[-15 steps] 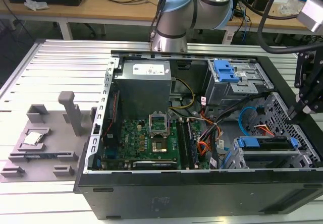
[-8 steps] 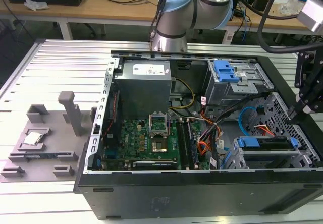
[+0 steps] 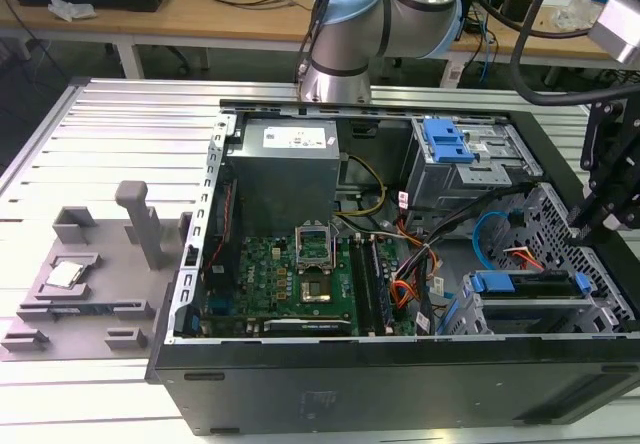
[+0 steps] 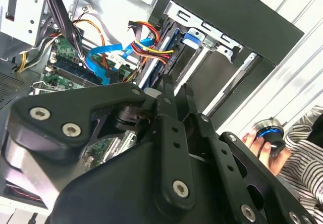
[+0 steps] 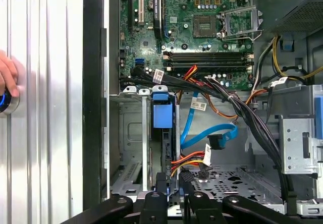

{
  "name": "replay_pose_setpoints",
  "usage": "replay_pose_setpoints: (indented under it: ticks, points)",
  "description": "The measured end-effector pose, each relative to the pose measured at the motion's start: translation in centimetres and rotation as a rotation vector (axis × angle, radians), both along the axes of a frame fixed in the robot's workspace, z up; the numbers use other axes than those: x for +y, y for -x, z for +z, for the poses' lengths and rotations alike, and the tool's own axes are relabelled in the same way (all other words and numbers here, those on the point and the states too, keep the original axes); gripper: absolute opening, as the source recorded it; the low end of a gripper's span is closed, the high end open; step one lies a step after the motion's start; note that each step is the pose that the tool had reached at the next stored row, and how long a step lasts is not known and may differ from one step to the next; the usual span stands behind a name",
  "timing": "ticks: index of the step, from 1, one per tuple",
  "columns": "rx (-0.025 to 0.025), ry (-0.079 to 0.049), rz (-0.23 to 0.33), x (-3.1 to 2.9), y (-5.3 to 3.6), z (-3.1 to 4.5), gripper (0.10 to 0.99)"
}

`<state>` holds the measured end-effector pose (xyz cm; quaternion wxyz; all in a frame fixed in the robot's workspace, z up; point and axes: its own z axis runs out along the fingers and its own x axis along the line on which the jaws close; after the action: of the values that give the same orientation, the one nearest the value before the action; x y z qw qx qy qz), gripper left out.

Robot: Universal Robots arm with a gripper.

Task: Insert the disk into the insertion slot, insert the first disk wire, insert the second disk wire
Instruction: 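Insert the second disk wire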

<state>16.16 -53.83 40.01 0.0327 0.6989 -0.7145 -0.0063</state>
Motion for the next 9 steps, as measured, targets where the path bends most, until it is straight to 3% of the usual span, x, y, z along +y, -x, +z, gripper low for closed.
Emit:
replay_pose_setpoints:
  ticks: [1,3,4,9]
  points:
    - [0.0000,0.000,0.016,0.63,-0.01,-0.02,0.239]
    - [0.0000,0.001,0.026,2.75,0.00,-0.02,0.239]
    - [0.0000,0.001,0.026,3.45,-0.01,-0.01,0.239]
    - [0.0001,0.001,0.035,4.92,0.06,-0.13,0.239]
